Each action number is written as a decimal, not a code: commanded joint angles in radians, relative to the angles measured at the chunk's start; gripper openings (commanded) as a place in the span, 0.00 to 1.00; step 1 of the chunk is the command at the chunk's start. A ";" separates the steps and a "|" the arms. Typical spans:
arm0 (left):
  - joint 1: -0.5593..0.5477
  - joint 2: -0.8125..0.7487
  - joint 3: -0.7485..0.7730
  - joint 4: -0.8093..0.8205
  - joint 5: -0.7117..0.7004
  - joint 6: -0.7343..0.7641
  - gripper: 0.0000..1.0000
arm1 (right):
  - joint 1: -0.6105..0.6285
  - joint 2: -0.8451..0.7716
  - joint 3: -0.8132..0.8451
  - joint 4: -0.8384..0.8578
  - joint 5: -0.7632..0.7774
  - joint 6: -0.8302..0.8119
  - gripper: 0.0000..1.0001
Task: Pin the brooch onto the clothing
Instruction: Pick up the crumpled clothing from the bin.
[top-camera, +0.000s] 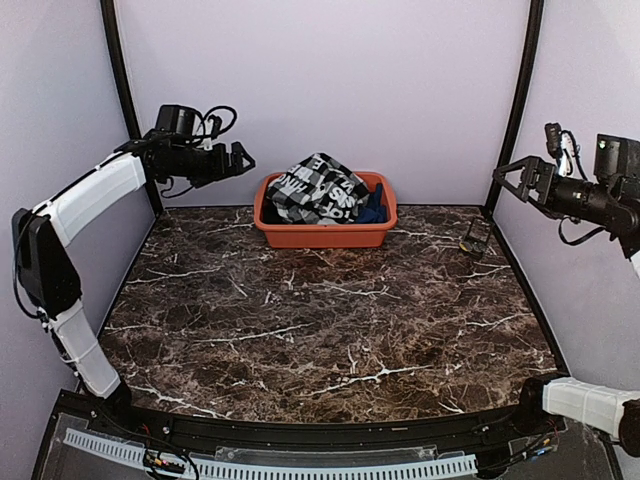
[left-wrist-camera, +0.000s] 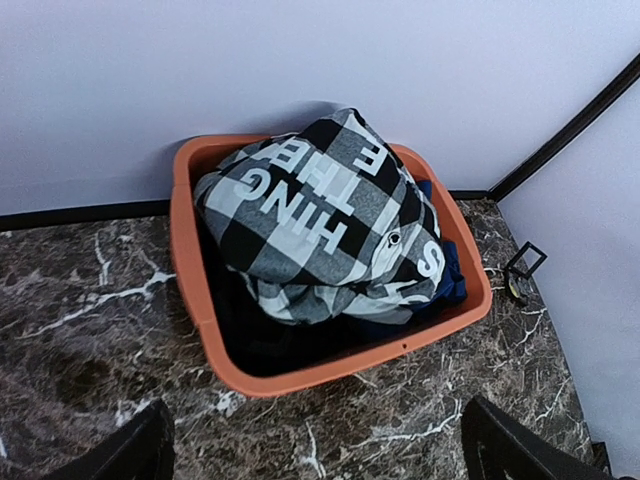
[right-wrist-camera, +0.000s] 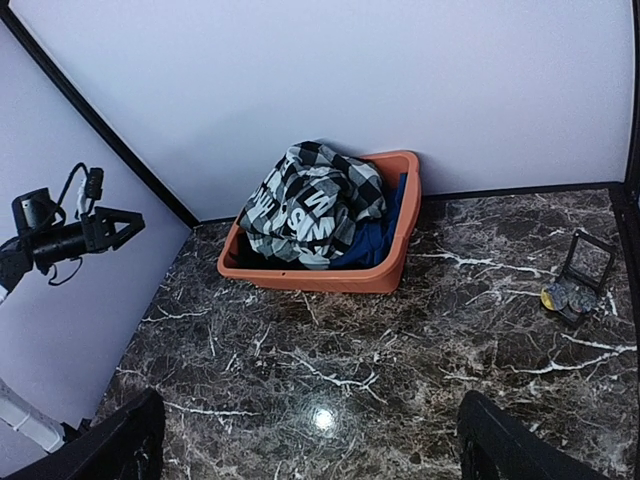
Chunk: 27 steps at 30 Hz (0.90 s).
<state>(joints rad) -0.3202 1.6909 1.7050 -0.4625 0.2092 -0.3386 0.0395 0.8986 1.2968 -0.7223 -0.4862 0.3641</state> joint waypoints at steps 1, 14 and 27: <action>-0.034 0.142 0.102 0.185 0.087 -0.038 1.00 | 0.005 -0.010 -0.031 0.059 -0.031 -0.002 0.99; -0.134 0.490 0.300 0.315 -0.176 0.126 1.00 | 0.004 -0.023 -0.064 0.066 -0.059 0.025 0.99; -0.163 0.646 0.360 0.358 -0.282 0.179 0.95 | 0.005 -0.040 -0.094 0.076 -0.072 0.050 0.99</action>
<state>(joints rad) -0.4854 2.3070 2.0083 -0.1192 -0.0410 -0.1730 0.0395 0.8711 1.2148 -0.6804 -0.5461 0.3985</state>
